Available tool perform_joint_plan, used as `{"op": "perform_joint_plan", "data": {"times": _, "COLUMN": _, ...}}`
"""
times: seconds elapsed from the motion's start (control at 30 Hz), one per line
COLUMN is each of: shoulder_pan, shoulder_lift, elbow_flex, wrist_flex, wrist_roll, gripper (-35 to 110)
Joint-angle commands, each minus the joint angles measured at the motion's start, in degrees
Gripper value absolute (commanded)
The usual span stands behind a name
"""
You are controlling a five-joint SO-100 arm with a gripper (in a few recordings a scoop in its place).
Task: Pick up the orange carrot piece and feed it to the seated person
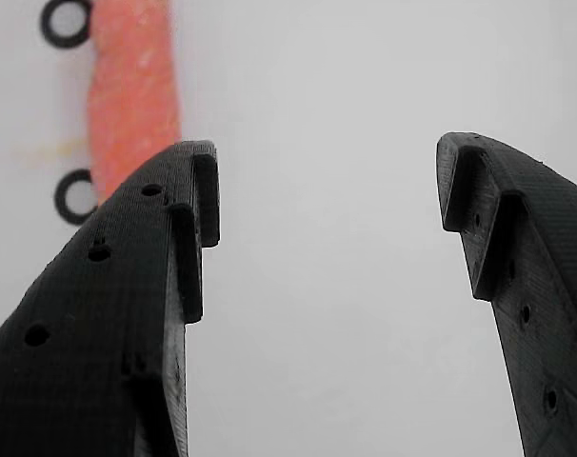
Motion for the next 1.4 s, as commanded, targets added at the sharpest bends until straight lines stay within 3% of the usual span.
{"op": "perform_joint_plan", "data": {"times": 0.0, "shoulder_pan": -0.7, "shoulder_lift": 0.26, "elbow_flex": -1.05, "wrist_flex": -0.7, "wrist_roll": -0.18, "gripper": 17}}
{"op": "perform_joint_plan", "data": {"times": 0.73, "shoulder_pan": -0.62, "shoulder_lift": -7.65, "elbow_flex": -1.05, "wrist_flex": -0.7, "wrist_roll": -0.18, "gripper": 17}}
{"op": "perform_joint_plan", "data": {"times": 0.83, "shoulder_pan": -0.62, "shoulder_lift": -8.09, "elbow_flex": -0.79, "wrist_flex": -0.7, "wrist_roll": -0.18, "gripper": 13}}
{"op": "perform_joint_plan", "data": {"times": 1.0, "shoulder_pan": 0.44, "shoulder_lift": -10.81, "elbow_flex": -1.23, "wrist_flex": -0.7, "wrist_roll": -0.18, "gripper": -4}}
{"op": "perform_joint_plan", "data": {"times": 1.37, "shoulder_pan": 0.79, "shoulder_lift": -11.34, "elbow_flex": -2.9, "wrist_flex": -0.62, "wrist_roll": -0.09, "gripper": -3}}
